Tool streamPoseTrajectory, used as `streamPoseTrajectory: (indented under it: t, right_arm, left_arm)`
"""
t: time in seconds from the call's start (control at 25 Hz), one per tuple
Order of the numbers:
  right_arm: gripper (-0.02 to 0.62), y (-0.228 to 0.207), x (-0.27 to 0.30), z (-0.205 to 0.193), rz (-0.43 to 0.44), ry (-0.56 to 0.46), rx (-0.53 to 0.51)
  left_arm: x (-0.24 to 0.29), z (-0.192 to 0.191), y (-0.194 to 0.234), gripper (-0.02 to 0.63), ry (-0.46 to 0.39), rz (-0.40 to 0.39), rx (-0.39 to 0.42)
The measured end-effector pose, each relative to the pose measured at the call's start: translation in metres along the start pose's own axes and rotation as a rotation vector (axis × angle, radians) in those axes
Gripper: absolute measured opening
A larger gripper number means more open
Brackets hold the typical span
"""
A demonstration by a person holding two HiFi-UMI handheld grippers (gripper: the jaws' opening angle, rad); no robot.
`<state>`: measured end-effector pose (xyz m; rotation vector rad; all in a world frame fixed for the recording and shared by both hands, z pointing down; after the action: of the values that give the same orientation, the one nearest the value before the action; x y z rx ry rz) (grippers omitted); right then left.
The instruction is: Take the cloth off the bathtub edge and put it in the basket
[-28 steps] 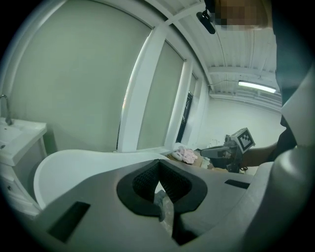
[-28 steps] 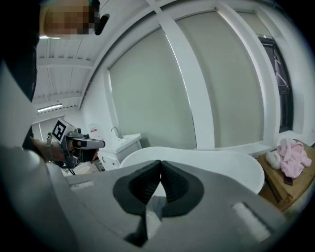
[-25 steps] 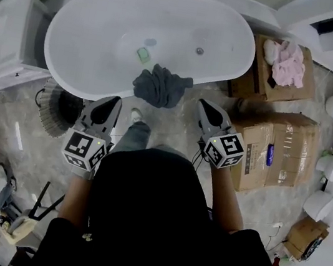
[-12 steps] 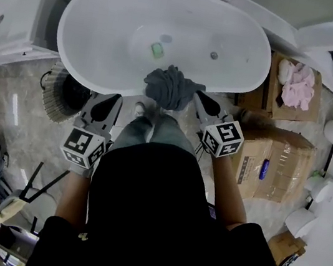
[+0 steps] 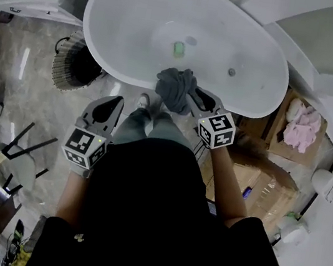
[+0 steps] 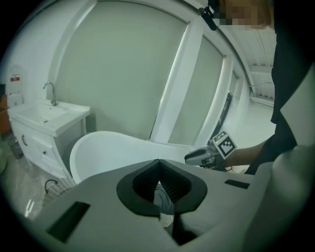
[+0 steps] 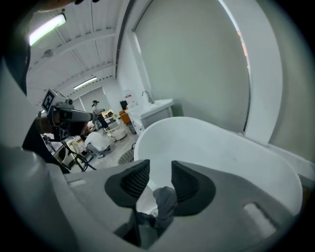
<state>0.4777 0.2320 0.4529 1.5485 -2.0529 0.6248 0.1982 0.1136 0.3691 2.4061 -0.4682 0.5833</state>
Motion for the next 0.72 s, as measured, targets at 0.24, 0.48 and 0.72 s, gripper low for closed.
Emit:
streamPoseTrajectory:
  t: [0.24, 0.48, 0.72]
  right_arm:
    - [0.256, -0.002, 0.046, -0.023, 0.138, 0.104, -0.066]
    - [0.353, 0.000, 0.098, -0.058, 0.255, 0.239, -0.132]
    - [0.391, 0.008, 0.149, -0.097, 0.311, 0.349, -0.190]
  left_arm:
    - [-0.020, -0.029, -0.006, 0.012, -0.031, 0.134, -0.076]
    - [-0.039, -0.058, -0.009, 0.012, -0.034, 0.257, -0.153]
    - [-0.051, -0.085, -0.004, 0.012, -0.037, 0.344, -0.219]
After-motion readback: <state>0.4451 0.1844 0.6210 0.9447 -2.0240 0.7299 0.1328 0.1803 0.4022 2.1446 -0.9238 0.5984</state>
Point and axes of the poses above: the fingertips, and each gripper's own axes: x forward along the fingers, y to its left, z out of its top, the point moved 8 cm from there along -x, backward along the fingers, and after that the axes turned 13 degrees about -x, right-handed, at the moved point
